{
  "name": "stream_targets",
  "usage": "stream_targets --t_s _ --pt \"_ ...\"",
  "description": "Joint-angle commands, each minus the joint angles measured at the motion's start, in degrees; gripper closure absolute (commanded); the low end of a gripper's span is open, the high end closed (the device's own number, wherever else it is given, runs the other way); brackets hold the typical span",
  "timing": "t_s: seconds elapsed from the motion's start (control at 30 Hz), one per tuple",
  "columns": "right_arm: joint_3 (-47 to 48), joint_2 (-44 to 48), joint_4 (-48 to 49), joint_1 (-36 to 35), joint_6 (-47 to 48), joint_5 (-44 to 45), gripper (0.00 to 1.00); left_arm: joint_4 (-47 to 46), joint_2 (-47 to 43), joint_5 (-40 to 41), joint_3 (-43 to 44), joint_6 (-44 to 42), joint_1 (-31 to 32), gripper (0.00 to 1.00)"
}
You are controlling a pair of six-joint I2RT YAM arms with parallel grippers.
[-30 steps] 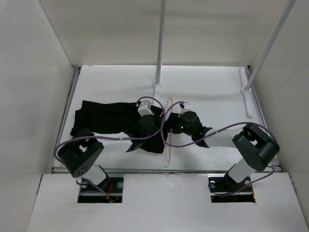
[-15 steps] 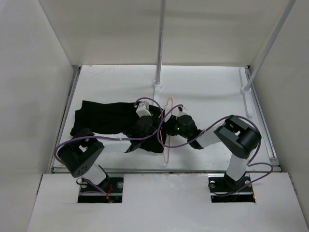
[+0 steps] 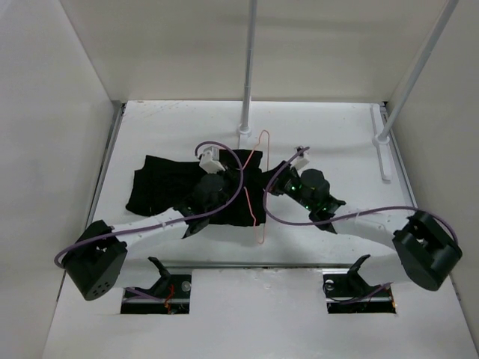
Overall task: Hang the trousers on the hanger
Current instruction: Place trousers on hanger
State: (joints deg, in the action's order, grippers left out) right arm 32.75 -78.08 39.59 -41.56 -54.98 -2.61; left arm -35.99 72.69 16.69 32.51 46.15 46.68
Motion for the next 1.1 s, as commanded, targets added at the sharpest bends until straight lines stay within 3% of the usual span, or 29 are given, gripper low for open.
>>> stream_targets --t_s 0.0,0.3,0.73,0.8,0.97,1.07 --pt "3.45 5.56 -5.04 0.56 0.49 1.73 0.88 4.87 -1.23 -0.60 3.08 -1.06 -1.02 0.96" --pt "3.02 12.95 -13.76 0.82 -4.25 3.93 0.90 6.19 -0.88 1.68 3.17 -3.43 -2.60 0.96" --pt "-0.41 24.56 -17.97 11.37 -4.26 0.34 0.88 6.11 -0.26 2.03 1.50 -5.28 -5.50 0.97" --pt "-1.46 21.67 -18.76 11.37 -2.51 0.50 0.81 6.10 0.00 2.03 2.03 -5.63 -5.24 0.97" --pt "-0.77 10.79 -19.29 7.16 2.67 1.48 0.28 5.67 0.88 2.12 1.68 -5.63 -4.71 0.97" --pt "3.79 3.66 -19.11 4.17 6.02 0.33 0.18 5.49 0.79 2.03 1.50 -5.55 -4.71 0.97"
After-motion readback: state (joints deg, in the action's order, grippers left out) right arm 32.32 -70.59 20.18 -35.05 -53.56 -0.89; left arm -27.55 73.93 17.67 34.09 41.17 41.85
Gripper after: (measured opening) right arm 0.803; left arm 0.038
